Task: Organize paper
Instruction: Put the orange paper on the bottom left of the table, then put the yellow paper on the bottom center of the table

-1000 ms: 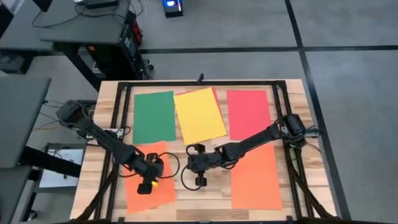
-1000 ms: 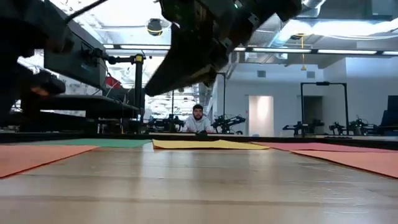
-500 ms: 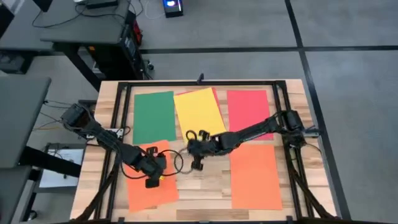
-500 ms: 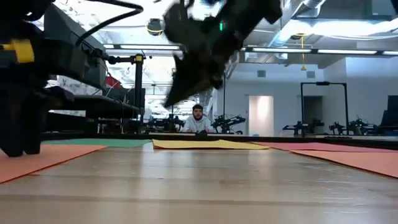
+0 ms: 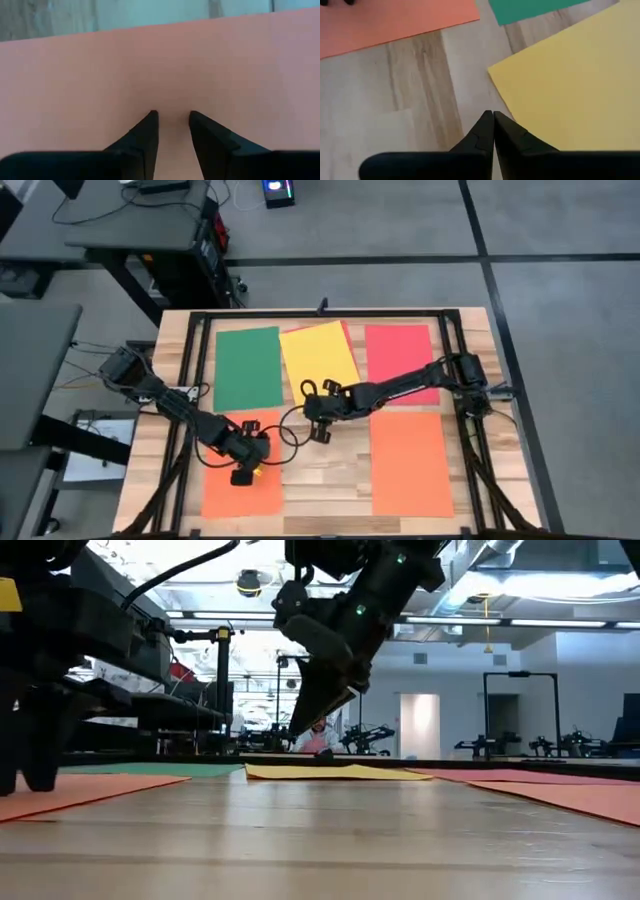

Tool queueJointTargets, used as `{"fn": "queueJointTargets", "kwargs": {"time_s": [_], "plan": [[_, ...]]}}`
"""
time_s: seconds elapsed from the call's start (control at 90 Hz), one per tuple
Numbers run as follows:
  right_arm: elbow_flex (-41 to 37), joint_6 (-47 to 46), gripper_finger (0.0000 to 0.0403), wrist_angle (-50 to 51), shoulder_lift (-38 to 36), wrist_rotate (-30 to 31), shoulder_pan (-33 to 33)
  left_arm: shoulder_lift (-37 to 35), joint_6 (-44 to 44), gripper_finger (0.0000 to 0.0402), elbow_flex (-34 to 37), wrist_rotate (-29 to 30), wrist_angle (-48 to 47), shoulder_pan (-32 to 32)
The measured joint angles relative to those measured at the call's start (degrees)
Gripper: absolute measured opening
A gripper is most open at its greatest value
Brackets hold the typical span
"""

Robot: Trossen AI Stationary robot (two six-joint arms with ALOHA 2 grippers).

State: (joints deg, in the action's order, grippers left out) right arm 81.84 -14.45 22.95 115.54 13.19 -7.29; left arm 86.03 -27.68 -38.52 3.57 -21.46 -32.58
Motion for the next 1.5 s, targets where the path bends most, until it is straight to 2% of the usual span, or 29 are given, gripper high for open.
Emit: {"fn": "queueJointTargets", "kwargs": {"time_s": [0.122, 0.333, 0.444, 0.567, 0.678, 0.878, 1.0, 1.267, 1.389, 1.5], "plan": [[-0.01, 0.88, 0.0, 0.97, -0.77, -0.06, 0.07, -2.43, 0.02, 0.0098, 0.28, -0.9, -0.92, -0.07], [-0.04, 3.87, 0.0, 0.81, -2.62, -0.04, 0.32, -7.54, 0.04, 0.0098, 0.24, 1.62, -0.49, -0.07], [-0.04, 4.81, 0.0, 1.52, -4.12, -0.09, 0.29, -9.78, 1.05, 0.0098, 0.22, 3.11, -0.13, -0.06], [-0.04, 6.55, 0.0, 2.46, -5.8, -0.23, 0.26, -10.8, 4.72, 0.0098, 0.22, 7.41, 2.27, 0.88], [-0.04, 7.36, 0.0, 2.11, -7.28, 0.09, -0.06, -10.87, 10.97, 0.0098, 0.13, 8.68, 6.13, 3.75], [-0.63, 11.16, 0.0, -1.27, -12.34, 2.69, -2.62, -10.87, 19.2, 0.0098, 0.11, 8.85, 10.22, 12.49], [-7.29, 8.49, 0.0, -3.25, -17.4, 3.44, -2.04, -10.89, 23.17, 0.0098, 0.11, 8.81, 10.66, 16.68], [-29.13, -0.04, 0.0, -20.87, -27.09, 3.42, -1.58, -9.1, 30.4, 0.0098, 0.0, 7.09, 15.27, 23.08], [-33.5, -0.63, 0.0, -25.95, -28.96, 3.94, -1.43, -3.54, 31.57, 0.0098, -2.24, 0.8, 17.93, 26.33], [-34.01, -0.59, 0.0, -27.26, -29.27, 3.39, -1.45, 2.58, 34.71, 0.0098, -7.41, -0.29, 11.44, 27.9]]}}
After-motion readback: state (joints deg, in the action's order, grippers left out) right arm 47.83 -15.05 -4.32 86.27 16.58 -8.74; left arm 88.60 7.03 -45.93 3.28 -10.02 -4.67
